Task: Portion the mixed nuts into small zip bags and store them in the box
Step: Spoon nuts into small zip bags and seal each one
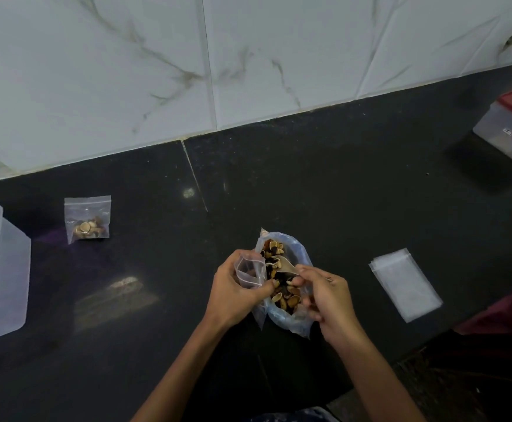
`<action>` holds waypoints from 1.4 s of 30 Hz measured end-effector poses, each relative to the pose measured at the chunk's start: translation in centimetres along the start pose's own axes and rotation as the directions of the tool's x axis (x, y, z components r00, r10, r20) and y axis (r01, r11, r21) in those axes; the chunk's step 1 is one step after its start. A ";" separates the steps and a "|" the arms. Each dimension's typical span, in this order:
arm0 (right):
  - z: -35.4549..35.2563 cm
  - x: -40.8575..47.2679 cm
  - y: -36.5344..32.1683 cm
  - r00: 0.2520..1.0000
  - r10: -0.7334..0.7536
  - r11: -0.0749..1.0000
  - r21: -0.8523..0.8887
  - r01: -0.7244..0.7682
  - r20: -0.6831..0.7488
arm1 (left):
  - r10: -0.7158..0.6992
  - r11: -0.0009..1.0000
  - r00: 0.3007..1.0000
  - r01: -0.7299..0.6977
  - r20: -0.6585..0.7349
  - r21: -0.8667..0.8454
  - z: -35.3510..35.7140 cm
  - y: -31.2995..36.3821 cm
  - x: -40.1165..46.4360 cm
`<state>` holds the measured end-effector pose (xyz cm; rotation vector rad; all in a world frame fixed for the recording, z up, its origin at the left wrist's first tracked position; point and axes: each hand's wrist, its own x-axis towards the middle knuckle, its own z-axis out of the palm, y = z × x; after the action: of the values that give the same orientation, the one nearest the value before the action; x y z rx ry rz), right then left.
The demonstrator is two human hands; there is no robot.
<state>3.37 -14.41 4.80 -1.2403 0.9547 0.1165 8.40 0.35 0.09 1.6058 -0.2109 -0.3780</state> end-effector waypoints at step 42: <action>0.0 -6.6 1.4 0.377 -0.852 0.094 -0.604 0.791 0.362 | 0.210 0.975 0.963 -0.192 -0.168 0.115 0.7 2.1 -2.1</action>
<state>-1.60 -11.21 8.16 -2.4188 0.0405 -0.5637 6.40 0.31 2.43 1.6867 -0.2556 -0.0656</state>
